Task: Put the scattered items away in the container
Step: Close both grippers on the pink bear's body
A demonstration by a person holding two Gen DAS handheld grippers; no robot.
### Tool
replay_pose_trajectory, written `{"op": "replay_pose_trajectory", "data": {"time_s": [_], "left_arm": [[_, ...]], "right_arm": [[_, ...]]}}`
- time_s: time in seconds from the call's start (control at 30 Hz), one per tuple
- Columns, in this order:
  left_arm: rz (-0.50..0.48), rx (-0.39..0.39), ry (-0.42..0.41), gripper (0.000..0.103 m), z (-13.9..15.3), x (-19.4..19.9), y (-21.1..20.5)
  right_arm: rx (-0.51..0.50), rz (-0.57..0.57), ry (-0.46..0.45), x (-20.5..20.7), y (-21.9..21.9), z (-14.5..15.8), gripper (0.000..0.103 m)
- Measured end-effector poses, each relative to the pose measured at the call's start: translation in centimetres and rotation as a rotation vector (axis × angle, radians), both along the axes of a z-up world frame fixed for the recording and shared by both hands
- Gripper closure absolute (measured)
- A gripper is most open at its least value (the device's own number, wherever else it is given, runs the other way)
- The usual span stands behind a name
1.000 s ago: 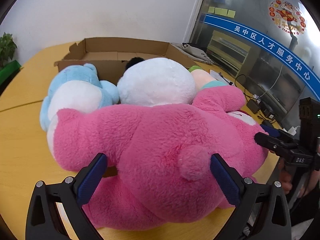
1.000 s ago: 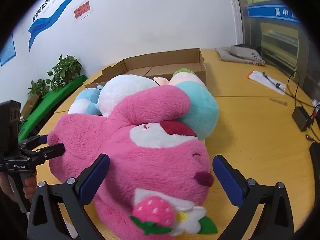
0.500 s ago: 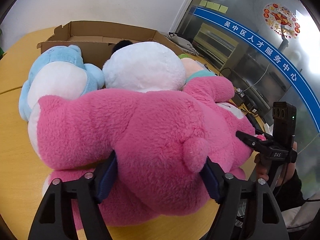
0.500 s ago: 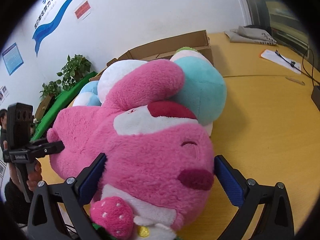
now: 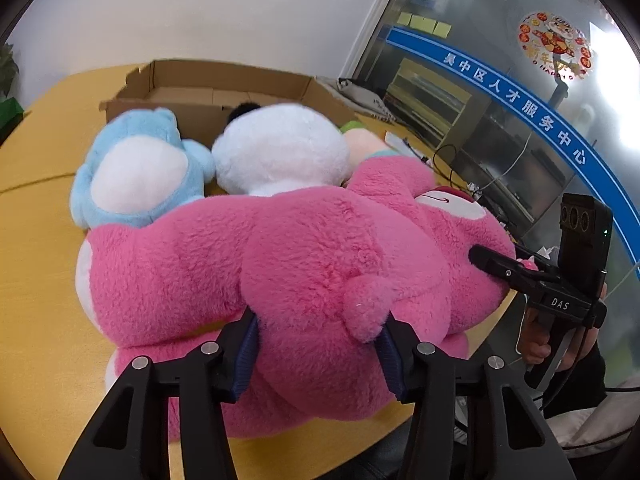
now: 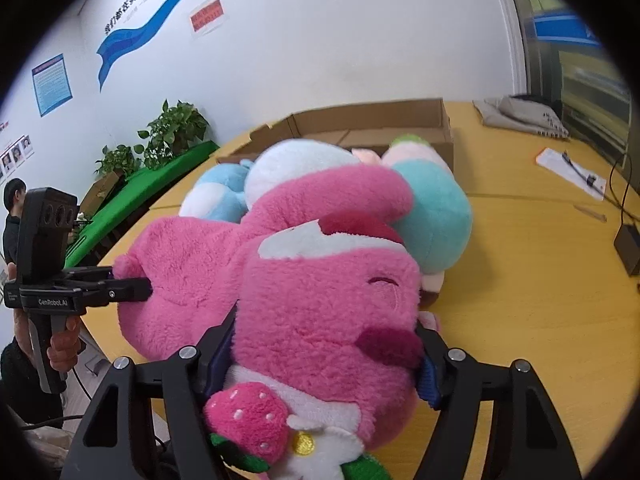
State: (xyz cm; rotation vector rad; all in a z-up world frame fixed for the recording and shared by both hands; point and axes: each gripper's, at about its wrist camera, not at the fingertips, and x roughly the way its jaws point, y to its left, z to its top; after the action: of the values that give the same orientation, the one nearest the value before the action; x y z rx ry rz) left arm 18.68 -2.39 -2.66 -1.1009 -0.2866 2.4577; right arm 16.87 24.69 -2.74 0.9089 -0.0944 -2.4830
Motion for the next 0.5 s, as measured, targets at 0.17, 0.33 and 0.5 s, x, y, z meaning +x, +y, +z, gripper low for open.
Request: {"op": "replay_pose_trajectory", "data": {"time_s": [0.17,0.33,0.5], "left_arm": [[0.029,0.001,0.089,0.047,3.9,0.4,-1.2],[0.059,-0.022,0.139,0.047,6.7,-2.2,-2.7],[0.079,-0.022,0.166,0.048,8.9,-5.3,-4.2]], "right_arm": [[-0.026,0.013,0.089,-0.3,-0.7,4.1,0.032],[-0.03,0.011,0.128,-2.9,-2.2,6.5,0.032],[-0.053,-0.015,0.134,-6.0,-3.6,8.3,0.032]]}}
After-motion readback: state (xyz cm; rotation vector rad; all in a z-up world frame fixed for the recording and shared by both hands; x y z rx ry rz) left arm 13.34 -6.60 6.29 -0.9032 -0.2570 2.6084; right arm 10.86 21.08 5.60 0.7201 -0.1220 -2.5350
